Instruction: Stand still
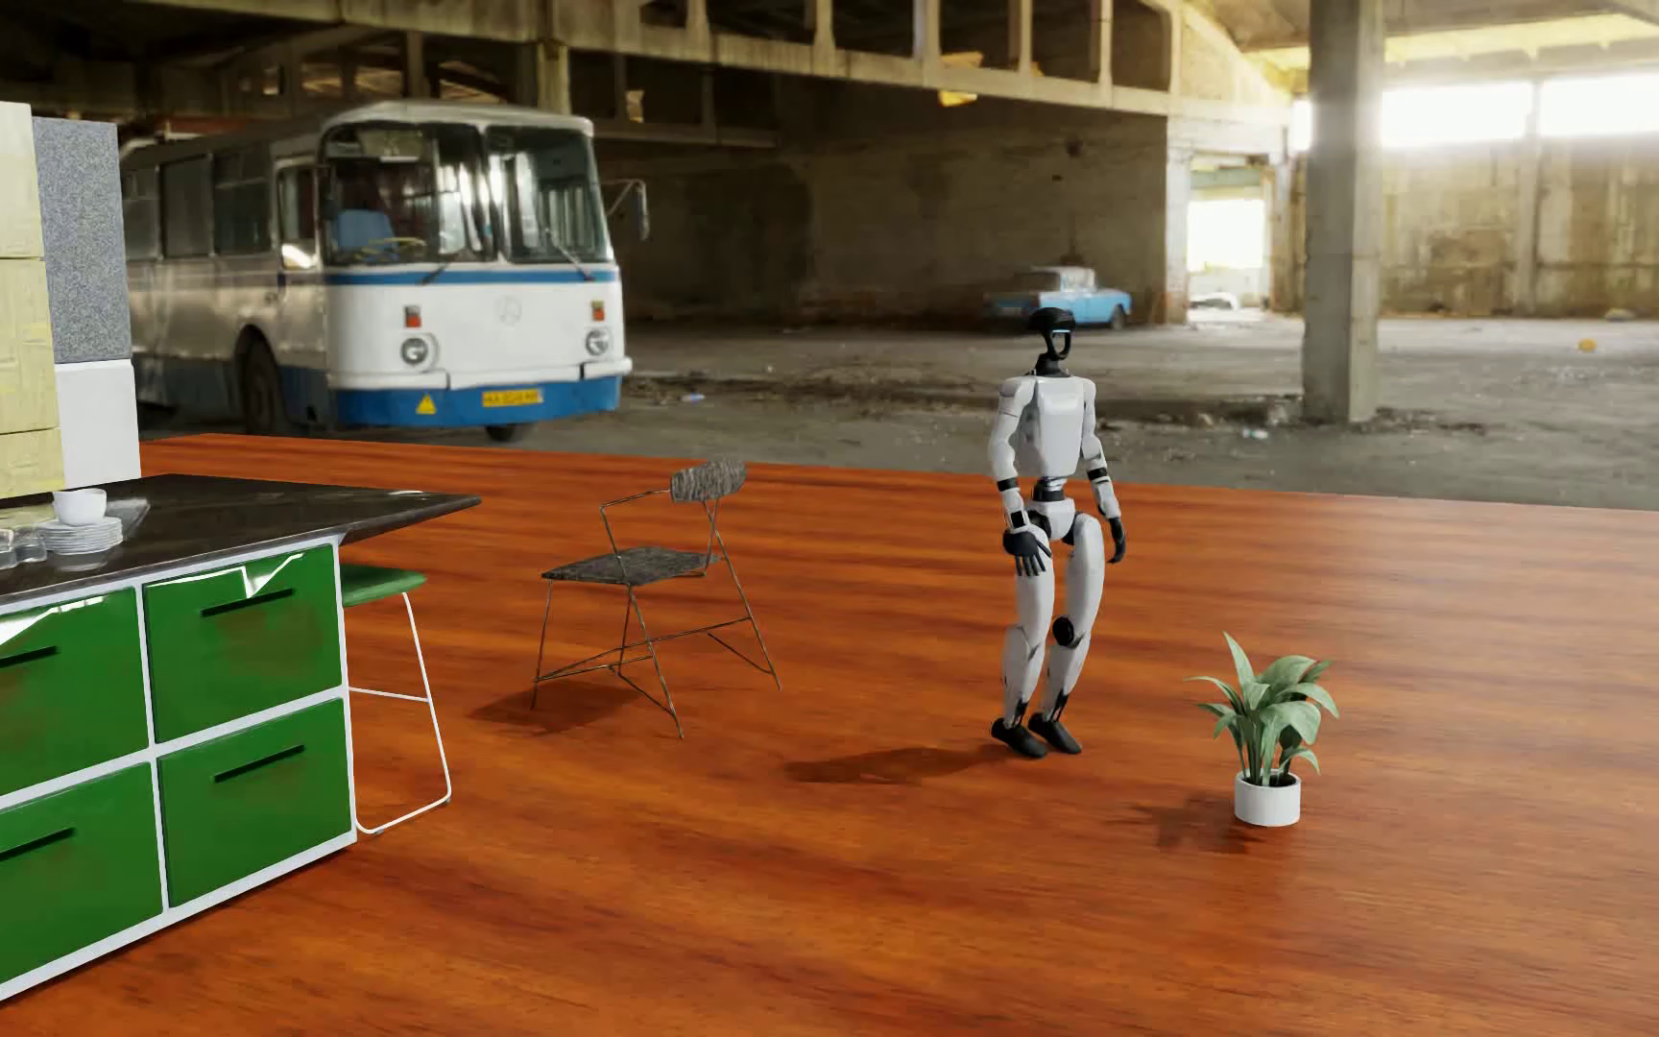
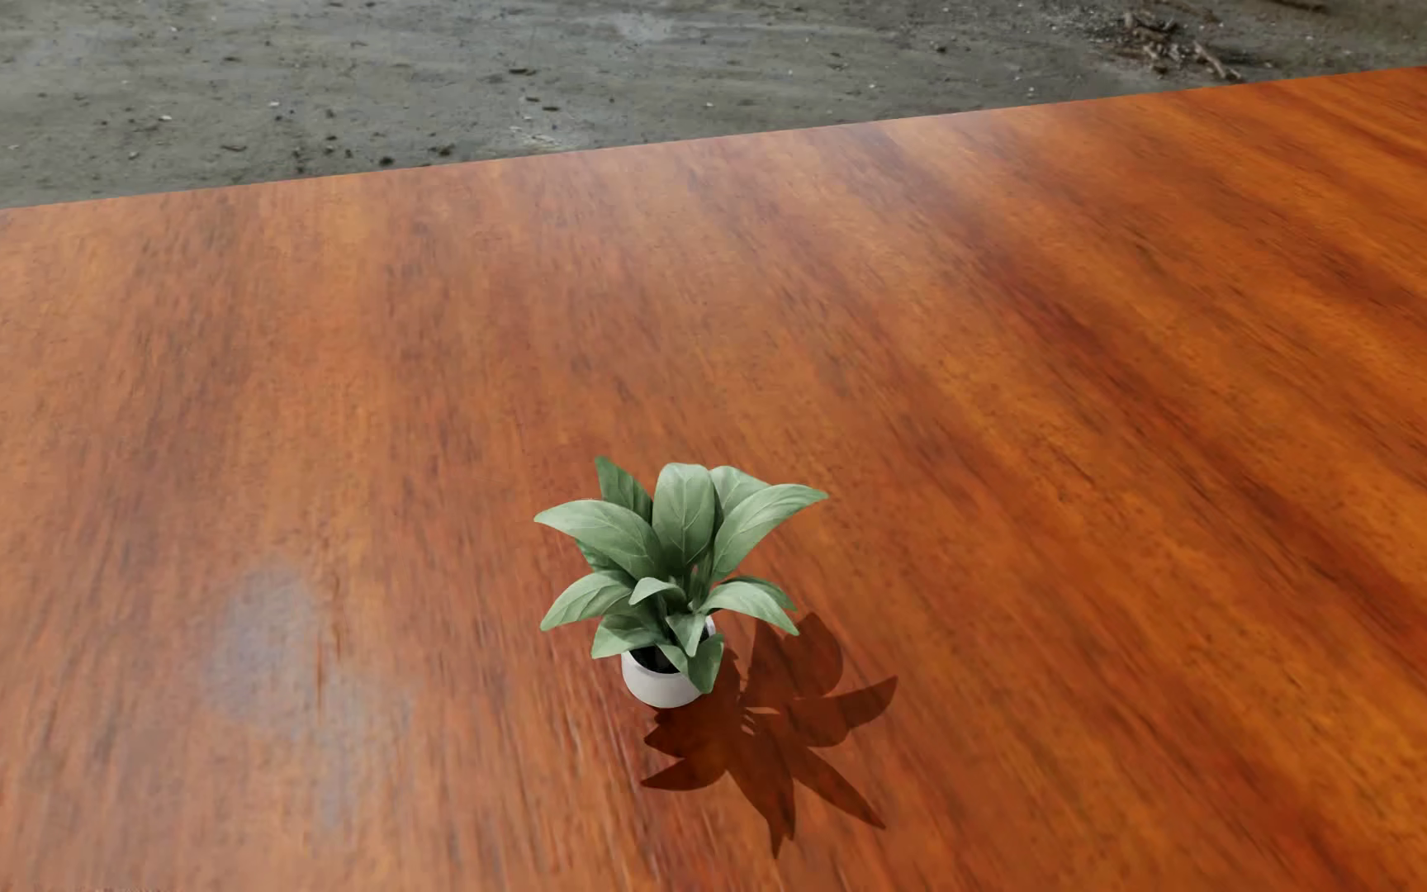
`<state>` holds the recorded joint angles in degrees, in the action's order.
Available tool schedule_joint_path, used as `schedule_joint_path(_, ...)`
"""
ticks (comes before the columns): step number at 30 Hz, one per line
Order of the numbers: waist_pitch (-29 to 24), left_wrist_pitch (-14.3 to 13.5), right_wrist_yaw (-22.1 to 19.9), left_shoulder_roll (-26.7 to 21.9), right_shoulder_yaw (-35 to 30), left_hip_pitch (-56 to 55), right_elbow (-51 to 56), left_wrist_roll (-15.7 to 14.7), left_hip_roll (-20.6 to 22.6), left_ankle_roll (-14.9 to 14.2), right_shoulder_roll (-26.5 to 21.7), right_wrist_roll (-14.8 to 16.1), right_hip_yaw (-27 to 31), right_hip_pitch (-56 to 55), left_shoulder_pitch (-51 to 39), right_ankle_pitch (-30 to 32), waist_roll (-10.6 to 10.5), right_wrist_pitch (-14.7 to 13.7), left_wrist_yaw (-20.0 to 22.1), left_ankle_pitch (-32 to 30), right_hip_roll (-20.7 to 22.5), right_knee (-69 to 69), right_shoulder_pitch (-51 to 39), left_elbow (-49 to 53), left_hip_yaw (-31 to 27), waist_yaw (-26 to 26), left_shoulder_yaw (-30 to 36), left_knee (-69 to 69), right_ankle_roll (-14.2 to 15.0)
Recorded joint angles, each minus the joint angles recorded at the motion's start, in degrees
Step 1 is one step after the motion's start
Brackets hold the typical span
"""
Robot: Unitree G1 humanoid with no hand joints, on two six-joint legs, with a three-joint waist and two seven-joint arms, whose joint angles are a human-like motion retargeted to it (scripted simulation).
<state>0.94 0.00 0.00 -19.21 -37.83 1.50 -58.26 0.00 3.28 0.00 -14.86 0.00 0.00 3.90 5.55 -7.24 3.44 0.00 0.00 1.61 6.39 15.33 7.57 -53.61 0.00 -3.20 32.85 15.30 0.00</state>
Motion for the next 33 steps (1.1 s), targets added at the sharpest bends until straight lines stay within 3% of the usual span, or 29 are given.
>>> schedule_joint_path(33,0.21,0.00,0.00,-0.22,1.44,0.99,-0.21,0.00,-0.24,0.00,-0.37,0.00,0.00,0.49,-0.16,-0.56,0.56,0.00,0.00,1.59,0.24,-0.26,0.64,-0.65,0.00,0.32,-0.04,-0.80,0.00)
